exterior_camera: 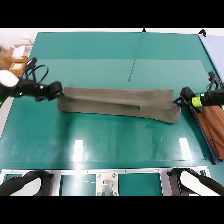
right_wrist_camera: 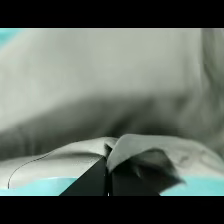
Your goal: Fold the shirts.
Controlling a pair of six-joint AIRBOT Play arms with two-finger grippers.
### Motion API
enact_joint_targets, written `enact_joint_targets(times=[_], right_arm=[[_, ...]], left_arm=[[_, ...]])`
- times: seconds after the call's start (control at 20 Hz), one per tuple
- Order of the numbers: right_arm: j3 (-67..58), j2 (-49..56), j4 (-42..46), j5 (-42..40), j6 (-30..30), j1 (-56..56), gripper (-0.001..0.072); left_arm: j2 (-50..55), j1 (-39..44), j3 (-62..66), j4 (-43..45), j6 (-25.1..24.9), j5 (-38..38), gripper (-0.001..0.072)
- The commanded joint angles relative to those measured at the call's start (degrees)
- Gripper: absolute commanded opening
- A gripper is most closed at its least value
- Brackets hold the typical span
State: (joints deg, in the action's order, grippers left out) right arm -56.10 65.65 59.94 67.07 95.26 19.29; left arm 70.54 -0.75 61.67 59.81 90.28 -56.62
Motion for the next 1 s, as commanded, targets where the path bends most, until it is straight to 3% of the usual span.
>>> enact_joint_targets(times=[0.0,0.1,0.15,0.2,0.25,0.3,0.35,0.5,0.65,0.75,0.8,0.85,0.9,0.95], right_arm=[[-8.2,12.1,-2.5,-5.2,-1.5,-1.7,0.0019],[-11.5,19.0,-2.7,-9.3,-1.5,-2.9,0.0043],[-13.4,22.4,-3.7,-10.3,-1.5,-3.0,0.0212],[-15.7,25.1,-3.9,-9.9,-1.5,-2.6,0.0333],[-18.4,27.0,-3.8,-8.9,-1.5,-1.8,0.0341],[-21.0,27.8,-3.8,-7.0,-1.6,-0.4,0.0342],[-23.6,27.8,-3.8,-4.5,-3.7,1.4,0.0355],[-30.3,27.8,-3.3,3.9,-10.0,8.4,0.0549],[-28.8,28.3,-3.4,8.9,-14.4,13.8,0.0596],[-24.6,29.2,-3.5,9.3,-18.5,14.9,0.0597],[-22.3,30.2,-3.9,9.3,-20.9,14.7,0.0598],[-20.5,31.3,-4.9,9.4,-23.2,14.4,0.0598],[-19.1,32.8,-6.4,9.6,-25.6,14.3,0.06],[-18.4,34.7,-8.8,10.1,-27.9,13.9,0.0609]], left_arm=[[12.4,-0.1,8.2,-6.5,-5.9,6.9,0.0028],[19.5,-0.1,11.5,-8.6,-8.2,8.7,0.0029],[22.0,-0.1,12.3,-8.8,-8.1,9.0,0.0048],[23.6,-0.3,12.7,-8.8,-8.1,9.1,0.0307],[23.9,-0.7,12.8,-8.9,-8.0,9.1,0.0577],[23.8,-1.8,13.4,-8.8,-8.0,7.6,0.0675],[23.6,-3.4,14.9,-8.8,-7.8,4.3,0.0659],[23.1,-10.0,21.7,-8.8,-7.8,-8.2,0.0659],[23.1,-14.6,27.0,-8.8,-7.1,-17.8,0.0659],[23.1,-14.9,27.8,-8.8,-7.2,-19.6,0.0658],[23.1,-14.6,27.8,-8.9,-7.2,-19.9,0.0618],[23.1,-14.0,27.7,-9.0,-7.5,-19.9,0.0393],[23.1,-13.4,27.7,-9.3,-8.5,-19.9,0.0103],[23.1,-12.8,27.7,-9.3,-8.5,-19.8,0.0035]])
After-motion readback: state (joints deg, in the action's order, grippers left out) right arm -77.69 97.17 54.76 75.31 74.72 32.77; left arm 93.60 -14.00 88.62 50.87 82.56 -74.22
